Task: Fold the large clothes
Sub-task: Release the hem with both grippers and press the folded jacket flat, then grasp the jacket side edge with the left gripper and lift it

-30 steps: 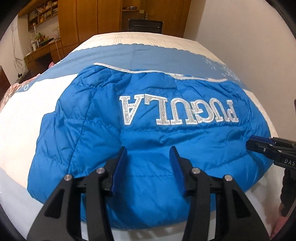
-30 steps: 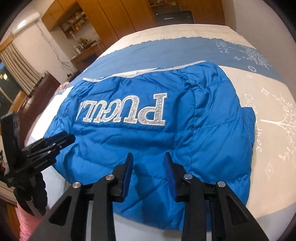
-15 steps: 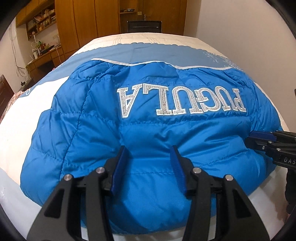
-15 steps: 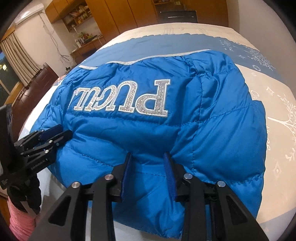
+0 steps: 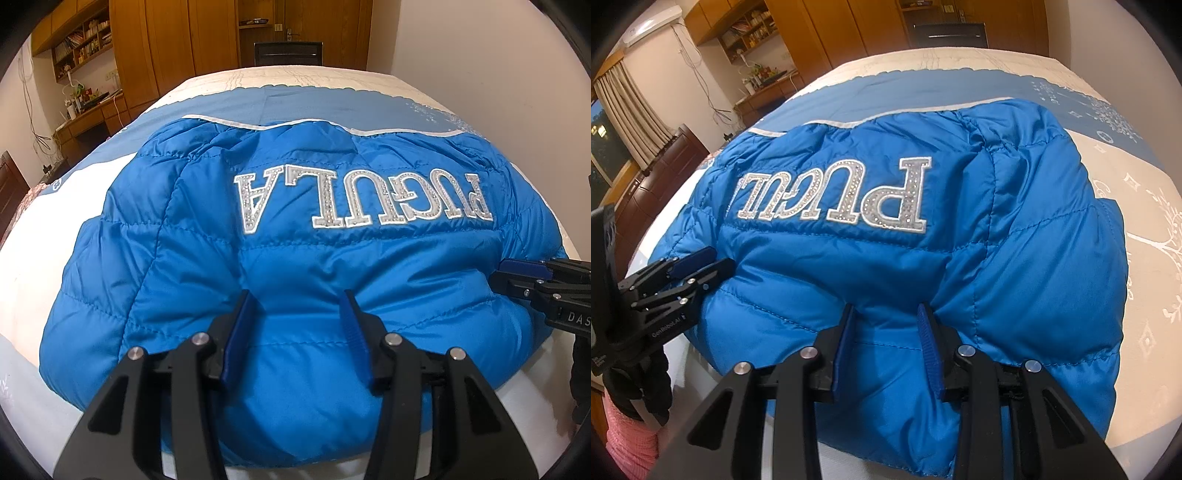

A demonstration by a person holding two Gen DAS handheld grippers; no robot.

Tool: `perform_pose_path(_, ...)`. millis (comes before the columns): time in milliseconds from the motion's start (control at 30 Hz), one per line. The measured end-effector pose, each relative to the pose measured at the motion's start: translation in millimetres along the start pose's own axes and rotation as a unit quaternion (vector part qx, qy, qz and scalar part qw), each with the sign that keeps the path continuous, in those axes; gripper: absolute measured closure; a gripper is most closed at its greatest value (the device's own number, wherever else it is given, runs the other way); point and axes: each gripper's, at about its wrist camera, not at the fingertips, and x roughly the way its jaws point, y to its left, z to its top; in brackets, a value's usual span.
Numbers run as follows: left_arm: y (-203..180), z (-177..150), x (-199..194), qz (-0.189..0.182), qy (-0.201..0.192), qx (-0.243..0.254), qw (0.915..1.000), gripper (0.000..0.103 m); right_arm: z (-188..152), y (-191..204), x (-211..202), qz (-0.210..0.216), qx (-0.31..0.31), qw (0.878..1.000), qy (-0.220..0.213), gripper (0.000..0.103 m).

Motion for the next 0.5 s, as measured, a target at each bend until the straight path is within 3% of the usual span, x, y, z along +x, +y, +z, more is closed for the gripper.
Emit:
perform_pose_path(267,0,0,0,-0.002,0.002,-0.002,1.0000,0.055,1,-2,1,0.004,0.003,1.000,0.000,0.068)
perform_pose_path(333,2,3,0,-0.010,0.010,-0.009,0.9999,0.055,4,-7,-4,0.022,0.023,0.999,0.006,0.067)
perform_pose_path(433,14,7,-13,-0.031,0.027,-0.028,0.9988,0.056,7,-17,-25,0.043,0.039,0.998,0.010,0.055)
perform_pose_path(500,30,7,-32,-0.027,0.013,-0.038,0.9988,0.046,8,-30,-47,0.041,0.048,0.998,-0.013,0.044)
